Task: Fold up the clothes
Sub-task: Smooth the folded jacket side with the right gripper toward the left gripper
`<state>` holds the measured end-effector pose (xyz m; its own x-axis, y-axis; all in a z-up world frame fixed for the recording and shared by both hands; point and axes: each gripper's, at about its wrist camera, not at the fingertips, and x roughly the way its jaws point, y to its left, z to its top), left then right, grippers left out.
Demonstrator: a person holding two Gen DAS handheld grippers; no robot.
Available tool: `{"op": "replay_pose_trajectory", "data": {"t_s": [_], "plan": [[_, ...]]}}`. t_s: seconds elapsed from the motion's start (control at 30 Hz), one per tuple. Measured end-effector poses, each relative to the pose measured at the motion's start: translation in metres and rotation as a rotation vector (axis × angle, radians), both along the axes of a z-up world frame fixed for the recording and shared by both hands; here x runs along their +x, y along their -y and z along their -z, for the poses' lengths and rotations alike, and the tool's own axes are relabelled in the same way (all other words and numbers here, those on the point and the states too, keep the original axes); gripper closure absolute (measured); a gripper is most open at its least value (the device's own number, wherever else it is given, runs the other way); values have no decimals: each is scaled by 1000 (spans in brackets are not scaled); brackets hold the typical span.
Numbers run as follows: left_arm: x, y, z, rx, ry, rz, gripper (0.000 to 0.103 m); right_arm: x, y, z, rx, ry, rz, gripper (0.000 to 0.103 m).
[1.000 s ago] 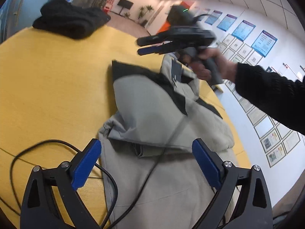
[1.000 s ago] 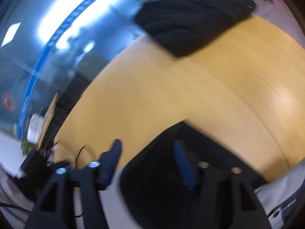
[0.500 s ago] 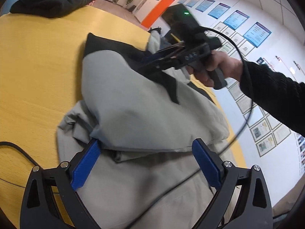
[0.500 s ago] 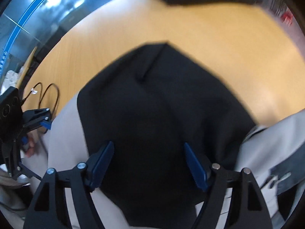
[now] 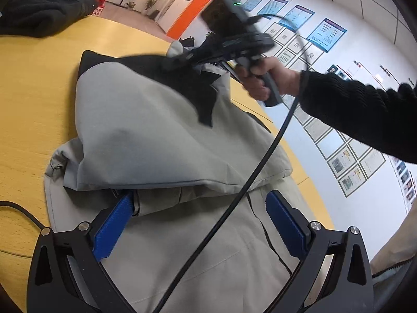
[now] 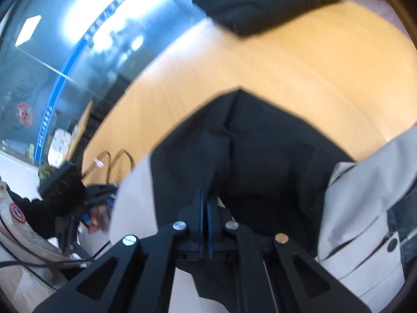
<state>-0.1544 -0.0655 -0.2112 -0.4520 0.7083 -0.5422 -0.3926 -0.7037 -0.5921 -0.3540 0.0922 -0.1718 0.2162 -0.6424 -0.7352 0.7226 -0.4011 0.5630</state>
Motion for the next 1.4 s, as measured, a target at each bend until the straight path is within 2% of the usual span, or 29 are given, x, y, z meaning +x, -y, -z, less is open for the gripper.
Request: {"op": "replay_pose_trajectory", "data": {"t_s": [0.07,0.1,0.17,0.23,0.33,0.4,0.5,0.57,0.6,0.7,0.73,0.8,0.87,0.93,1.03,1.13,1.2,1.23,1.3,1.37,1.4], "plan": [[-3,4,6,-7,19,-11,2,8,-23,-15,-45,-25,37,101],[-4,6,9,-10,29,-17,2,4,-34,-12,-21,-29,54,102],[-10,9,18,-33,64,-29,3,-3,-49,15,106,2,81,101],[-11,13,19,-22,62,-38,2,-5,-53,42,208,27,106,101],[-13,16,20,-7,68,-45,3,-6,-48,54,232,28,149,98],[-13,13,20,-14,71,-45,4,-1,-36,49,244,-20,156,89],[-8,18,17,-28,72,-60,4,1,-27,23,262,-137,183,86],[-6,23,18,-26,72,-85,4,7,-22,-6,212,-203,217,82],[-5,27,18,-15,70,-100,4,16,-15,-20,169,-219,204,74],[-9,29,18,15,72,-97,4,59,25,-55,13,-217,70,54],[-11,27,18,18,72,-81,4,74,40,-57,-12,-204,16,53],[-16,20,19,13,68,-42,4,98,71,-48,-15,-151,-111,54],[-25,7,20,-2,62,-35,4,113,88,-41,-33,-125,-146,54],[-31,7,19,-1,50,-58,4,120,103,-30,-27,-114,-121,54],[-39,16,17,14,26,-130,4,104,95,0,27,-62,-27,53],[-42,23,20,8,22,-187,13,98,86,26,65,-10,47,53],[-38,25,21,-16,10,-212,22,105,85,32,81,-15,62,53],[-37,26,21,-27,7,-223,24,110,85,34,111,-49,56,54],[-34,32,22,-37,19,-257,39,122,85,37,168,-160,30,56],[-32,40,24,-24,34,-286,46,135,86,35,165,-264,23,57],[-31,43,25,-17,41,-301,46,140,87,33,163,-300,28,59]]}}
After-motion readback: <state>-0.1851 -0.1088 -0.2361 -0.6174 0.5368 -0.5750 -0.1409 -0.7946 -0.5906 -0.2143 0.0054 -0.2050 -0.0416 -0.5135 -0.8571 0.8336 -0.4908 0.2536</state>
